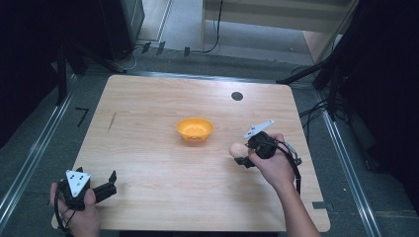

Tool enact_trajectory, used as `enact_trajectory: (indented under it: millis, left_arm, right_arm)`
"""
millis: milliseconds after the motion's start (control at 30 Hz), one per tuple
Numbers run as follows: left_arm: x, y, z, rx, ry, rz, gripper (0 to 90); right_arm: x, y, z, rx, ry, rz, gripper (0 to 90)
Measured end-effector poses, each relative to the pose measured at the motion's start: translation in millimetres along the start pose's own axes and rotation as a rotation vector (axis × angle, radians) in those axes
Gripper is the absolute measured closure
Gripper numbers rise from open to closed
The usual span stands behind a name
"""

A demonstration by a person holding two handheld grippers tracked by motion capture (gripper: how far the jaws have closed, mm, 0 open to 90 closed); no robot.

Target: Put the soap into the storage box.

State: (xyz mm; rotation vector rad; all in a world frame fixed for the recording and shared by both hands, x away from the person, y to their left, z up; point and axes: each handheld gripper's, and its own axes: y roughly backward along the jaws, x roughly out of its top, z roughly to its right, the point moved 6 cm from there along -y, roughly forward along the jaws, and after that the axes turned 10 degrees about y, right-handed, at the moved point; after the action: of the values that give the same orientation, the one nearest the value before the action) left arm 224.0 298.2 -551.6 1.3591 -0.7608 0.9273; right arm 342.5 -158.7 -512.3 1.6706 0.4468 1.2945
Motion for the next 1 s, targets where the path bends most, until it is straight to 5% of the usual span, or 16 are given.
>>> enact_trajectory:
  millis: [600, 1000]
  left_arm:
    - [0.0, 0.1, 0.1, -0.002, -0.003, 0.000, 0.0]
    - [0.0, 0.0, -0.2, -0.003, -0.001, -0.001, 0.0]
  right_arm:
    - [43.5, 1.0, 9.9, 0.022, 0.146, -0.010, 33.8]
    - [53.5, -2.4, 18.3, 0.047, 0.220, -0.022, 33.8]
